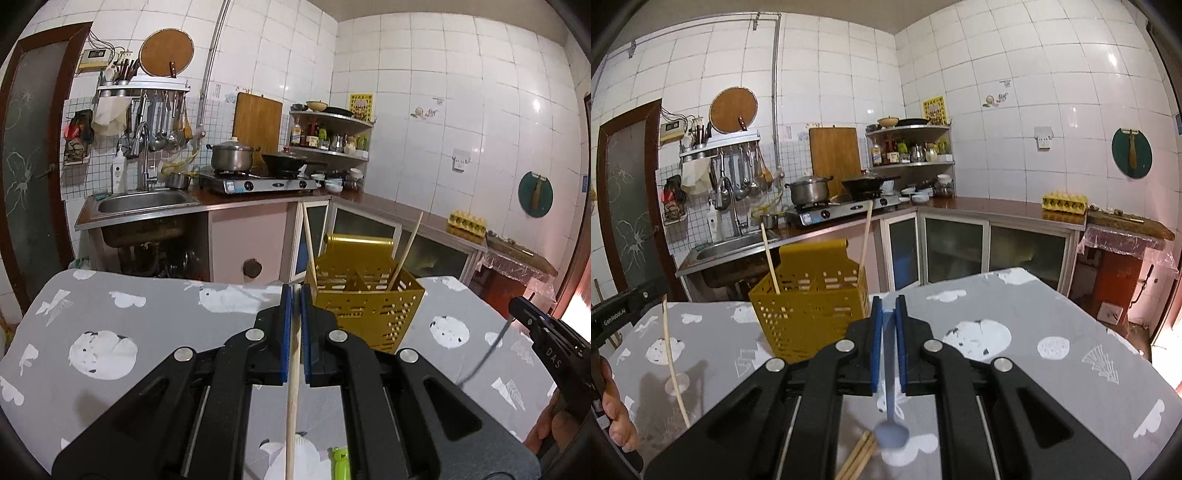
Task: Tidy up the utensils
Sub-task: 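Lift the blue spoon and chopstick and carry both over the yellow holder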
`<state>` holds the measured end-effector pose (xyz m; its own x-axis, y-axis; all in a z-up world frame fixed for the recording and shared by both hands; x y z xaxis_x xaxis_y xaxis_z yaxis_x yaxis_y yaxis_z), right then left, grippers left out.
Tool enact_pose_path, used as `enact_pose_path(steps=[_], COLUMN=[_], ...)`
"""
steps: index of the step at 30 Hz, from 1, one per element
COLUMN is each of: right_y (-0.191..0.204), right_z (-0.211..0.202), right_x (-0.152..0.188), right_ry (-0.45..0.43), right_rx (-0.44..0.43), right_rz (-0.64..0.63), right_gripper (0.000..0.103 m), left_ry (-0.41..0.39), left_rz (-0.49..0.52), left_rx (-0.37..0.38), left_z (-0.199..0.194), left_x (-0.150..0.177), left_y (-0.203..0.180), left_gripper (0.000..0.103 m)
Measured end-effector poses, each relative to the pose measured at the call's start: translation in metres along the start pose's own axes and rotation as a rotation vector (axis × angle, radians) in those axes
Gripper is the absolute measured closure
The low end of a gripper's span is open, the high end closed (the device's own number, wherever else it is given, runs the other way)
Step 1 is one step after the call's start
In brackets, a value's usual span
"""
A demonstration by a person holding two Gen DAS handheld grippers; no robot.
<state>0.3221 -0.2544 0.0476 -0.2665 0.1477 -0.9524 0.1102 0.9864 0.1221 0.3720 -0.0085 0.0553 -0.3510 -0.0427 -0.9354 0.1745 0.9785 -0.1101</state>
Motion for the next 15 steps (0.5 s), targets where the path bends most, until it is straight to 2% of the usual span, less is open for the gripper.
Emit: enact_pose_path(steps=[5, 15], right_y=[0.001, 0.009], right_z=[0.008, 0.02], right_x=[-0.012, -0.055], right_ry=[-0.025, -0.083], right_rx=[-0.008, -0.044], right_rz=[0.001, 0.005], right_gripper=[0.095, 0.095], left_ry=[-0.033, -0.125], left_rz=[-0.004, -0.036], left_rx=[0.004, 0.065], left_z=[0.001, 0.002], left_x=[-0.012, -0.074], left_y=[-0.002, -0.015], left_gripper=[0.1, 0.1])
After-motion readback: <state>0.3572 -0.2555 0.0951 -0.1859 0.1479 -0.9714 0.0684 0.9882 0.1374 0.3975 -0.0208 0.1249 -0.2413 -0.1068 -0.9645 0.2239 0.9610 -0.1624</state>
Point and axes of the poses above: each gripper's, at about its wrist camera, not at the fingertips, and z roughly the way its jaws point, y to its left, x to its underside, the point moved 8 cm from there along z, roughly the way its jaws point, and after that the axes turned 1 degree about z, right-handed, at the moved point
